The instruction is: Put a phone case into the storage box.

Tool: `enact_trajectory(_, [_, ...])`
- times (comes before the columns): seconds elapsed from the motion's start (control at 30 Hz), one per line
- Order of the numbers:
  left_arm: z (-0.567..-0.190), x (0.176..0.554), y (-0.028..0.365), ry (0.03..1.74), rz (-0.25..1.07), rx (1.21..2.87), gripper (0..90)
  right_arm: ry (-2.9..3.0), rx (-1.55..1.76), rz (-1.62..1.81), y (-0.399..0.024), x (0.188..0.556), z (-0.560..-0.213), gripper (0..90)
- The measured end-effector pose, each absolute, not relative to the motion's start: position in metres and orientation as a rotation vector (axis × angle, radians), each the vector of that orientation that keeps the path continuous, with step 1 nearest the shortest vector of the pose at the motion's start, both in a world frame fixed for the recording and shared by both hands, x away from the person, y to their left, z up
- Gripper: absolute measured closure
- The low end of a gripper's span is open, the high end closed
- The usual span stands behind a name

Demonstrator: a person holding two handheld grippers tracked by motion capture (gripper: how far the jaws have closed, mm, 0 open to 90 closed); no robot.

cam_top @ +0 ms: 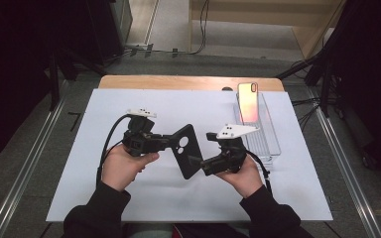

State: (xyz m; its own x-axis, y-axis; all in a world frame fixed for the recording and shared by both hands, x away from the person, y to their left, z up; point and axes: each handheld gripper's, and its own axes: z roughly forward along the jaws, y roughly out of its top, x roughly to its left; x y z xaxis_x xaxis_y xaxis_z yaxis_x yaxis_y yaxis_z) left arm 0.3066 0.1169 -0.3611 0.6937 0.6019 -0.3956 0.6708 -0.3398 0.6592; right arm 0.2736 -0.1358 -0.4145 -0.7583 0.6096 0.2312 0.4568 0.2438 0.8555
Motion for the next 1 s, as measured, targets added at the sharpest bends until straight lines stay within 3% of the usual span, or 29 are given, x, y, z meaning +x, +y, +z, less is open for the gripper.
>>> enact_trajectory(0.63, [-0.364,0.294,0.099,0.979,-0.11,2.056,77.4,2.342,1.074,1.442,-0.107,0.274,-0.426,0.0])
enact_trajectory(0.7, [-0.364,0.292,0.098,0.97,-0.109,2.058,77.4,2.339,1.073,1.436,-0.106,0.274,-0.426,8.1])
enact_trajectory(0.87, [-0.363,0.291,0.099,0.965,-0.114,2.053,77.1,2.326,1.063,1.436,-0.107,0.273,-0.425,12.3])
enact_trajectory(0.93, [-0.363,0.292,0.1,0.962,-0.125,2.042,74.3,2.326,1.058,1.429,-0.106,0.272,-0.424,12.8])
enact_trajectory(1.0, [-0.36,0.292,0.102,0.955,-0.132,2.029,64.6,2.33,1.067,1.435,-0.107,0.272,-0.423,13.1])
